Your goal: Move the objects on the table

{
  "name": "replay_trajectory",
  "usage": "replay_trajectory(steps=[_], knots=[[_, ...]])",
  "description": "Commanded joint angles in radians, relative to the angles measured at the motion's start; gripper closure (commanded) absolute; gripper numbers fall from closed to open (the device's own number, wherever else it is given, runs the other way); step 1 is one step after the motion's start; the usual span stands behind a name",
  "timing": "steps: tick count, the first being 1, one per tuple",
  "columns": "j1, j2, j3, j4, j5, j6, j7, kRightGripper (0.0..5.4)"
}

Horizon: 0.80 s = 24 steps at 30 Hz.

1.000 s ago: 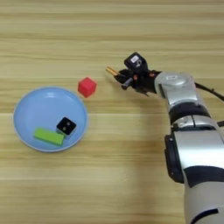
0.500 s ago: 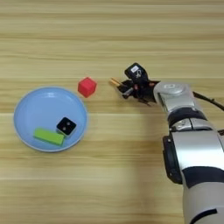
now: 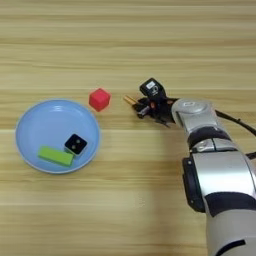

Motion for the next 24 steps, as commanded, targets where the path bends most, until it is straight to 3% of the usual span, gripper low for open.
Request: replay_trajectory(steps=[1,17,24], knots=[[-0.061,-0.026,-0.008,-0.030,0.001,0.001,-0.020,3.99],[-0.111,-0.023,-0.045,-0.103,0.034,-0.049,0.001,1.76],[-0.070,0.014,-0.076,-0.338,0.124,-0.102,0.098,0.90]])
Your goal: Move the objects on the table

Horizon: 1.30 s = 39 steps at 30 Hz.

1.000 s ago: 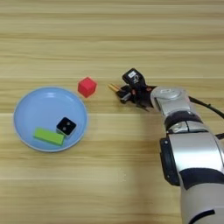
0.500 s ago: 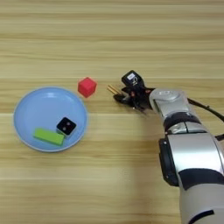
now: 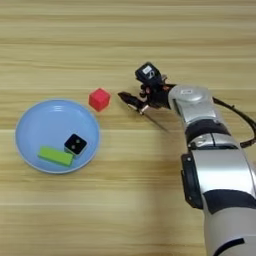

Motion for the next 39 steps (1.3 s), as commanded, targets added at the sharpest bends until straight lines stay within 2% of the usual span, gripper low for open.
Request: replay_trajectory(steps=[1,7,14,21,29,34,39], knots=[[-0.045,-0.003,-0.032,-0.207,0.082,-0.033,0.038,0.75],[0.035,0.021,-0.030,-0.449,0.155,0.027,0.104,0.05],[0.128,0.066,0.029,-0.637,0.175,0.109,0.162,0.05],[0.171,0.058,0.082,-0.706,0.164,0.147,0.220,0.05],[0.215,0.041,0.151,-0.713,0.133,0.139,0.299,0.05],[0.220,0.055,0.191,-0.702,0.105,0.133,0.304,0.05],[0.169,0.100,0.200,-0.638,0.072,0.154,0.228,0.05]])
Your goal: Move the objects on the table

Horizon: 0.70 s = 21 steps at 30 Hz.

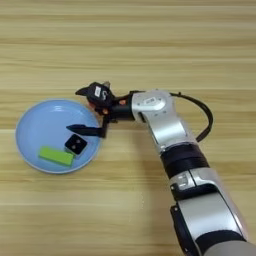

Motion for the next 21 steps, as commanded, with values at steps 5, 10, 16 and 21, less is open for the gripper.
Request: replay_trajectory(steps=[5,10,16,21], knots=[[-0.152,0.044,-0.004,0.063,-0.033,-0.014,-0.112,0.05],[-0.189,0.076,0.006,0.134,-0.053,-0.033,-0.150,0.05],[-0.251,0.119,0.010,0.275,-0.082,-0.045,-0.200,0.05],[-0.322,0.165,-0.018,0.420,-0.071,-0.025,-0.247,0.05]])
